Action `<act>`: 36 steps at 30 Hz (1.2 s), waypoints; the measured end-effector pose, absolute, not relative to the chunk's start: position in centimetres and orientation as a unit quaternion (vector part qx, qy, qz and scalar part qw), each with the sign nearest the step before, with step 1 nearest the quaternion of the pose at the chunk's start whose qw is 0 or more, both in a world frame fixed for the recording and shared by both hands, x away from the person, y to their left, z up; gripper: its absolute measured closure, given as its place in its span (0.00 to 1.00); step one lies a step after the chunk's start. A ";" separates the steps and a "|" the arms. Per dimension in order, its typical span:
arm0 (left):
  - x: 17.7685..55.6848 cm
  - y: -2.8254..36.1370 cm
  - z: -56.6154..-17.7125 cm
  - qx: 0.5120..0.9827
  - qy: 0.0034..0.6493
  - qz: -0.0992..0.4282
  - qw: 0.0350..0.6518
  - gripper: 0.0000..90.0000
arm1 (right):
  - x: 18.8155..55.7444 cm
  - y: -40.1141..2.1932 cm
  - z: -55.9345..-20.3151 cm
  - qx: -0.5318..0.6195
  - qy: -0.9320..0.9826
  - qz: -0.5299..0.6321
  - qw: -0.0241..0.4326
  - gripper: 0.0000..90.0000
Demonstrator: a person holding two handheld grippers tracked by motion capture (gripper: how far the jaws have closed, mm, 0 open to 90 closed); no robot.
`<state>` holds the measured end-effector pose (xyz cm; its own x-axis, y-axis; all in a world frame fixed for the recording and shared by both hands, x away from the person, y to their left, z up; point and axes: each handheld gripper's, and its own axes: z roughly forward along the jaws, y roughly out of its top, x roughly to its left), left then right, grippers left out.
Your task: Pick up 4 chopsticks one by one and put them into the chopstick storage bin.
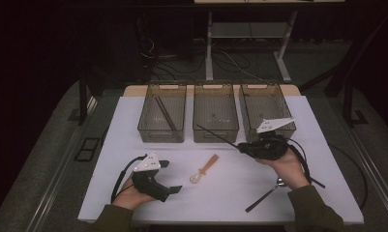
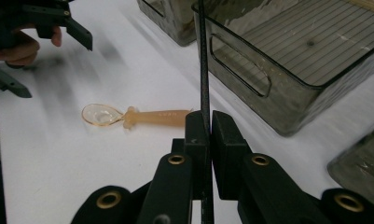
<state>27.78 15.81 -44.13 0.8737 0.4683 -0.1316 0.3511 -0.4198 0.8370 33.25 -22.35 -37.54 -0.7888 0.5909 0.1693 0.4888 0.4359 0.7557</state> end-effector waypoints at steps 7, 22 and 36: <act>27.8 15.9 -44.1 0.840 0.246 0.062 0.480 0.00 | 34.7 -19.8 -37.2 0.330 0.839 0.429 0.057 0.94; 27.7 15.9 -44.1 0.839 0.246 0.063 0.481 0.00 | 37.7 -14.9 -35.9 0.349 0.838 0.415 0.065 0.94; 27.8 15.8 -44.1 0.842 0.240 0.065 0.479 0.00 | 40.5 -11.4 -35.5 0.367 0.836 0.402 0.069 0.94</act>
